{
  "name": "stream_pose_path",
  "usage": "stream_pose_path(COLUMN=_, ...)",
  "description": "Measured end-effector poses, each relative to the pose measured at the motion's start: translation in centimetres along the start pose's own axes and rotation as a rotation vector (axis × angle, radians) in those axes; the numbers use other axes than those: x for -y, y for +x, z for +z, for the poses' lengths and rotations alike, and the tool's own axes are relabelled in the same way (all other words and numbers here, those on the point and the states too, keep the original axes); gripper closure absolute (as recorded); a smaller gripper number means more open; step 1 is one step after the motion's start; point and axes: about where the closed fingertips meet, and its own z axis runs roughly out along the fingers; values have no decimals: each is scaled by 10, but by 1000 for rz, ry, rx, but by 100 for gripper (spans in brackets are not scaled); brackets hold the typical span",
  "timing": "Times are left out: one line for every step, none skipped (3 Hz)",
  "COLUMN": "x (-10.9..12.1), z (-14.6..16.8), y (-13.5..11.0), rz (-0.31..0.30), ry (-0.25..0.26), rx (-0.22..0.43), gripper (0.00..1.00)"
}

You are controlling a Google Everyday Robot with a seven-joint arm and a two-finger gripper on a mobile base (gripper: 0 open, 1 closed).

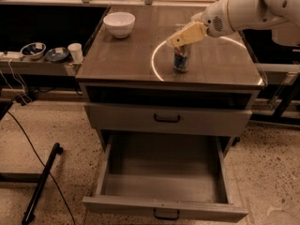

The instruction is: Place redbull can into middle drawer

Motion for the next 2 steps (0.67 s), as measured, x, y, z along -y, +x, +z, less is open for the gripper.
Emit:
stream_pose_path(x=11, z=18, y=10, rz=101, ry=11, rx=41, gripper=42)
stream_pose_path(x=15, z=22, y=18, rz=146, ry=10, rx=79, gripper=65)
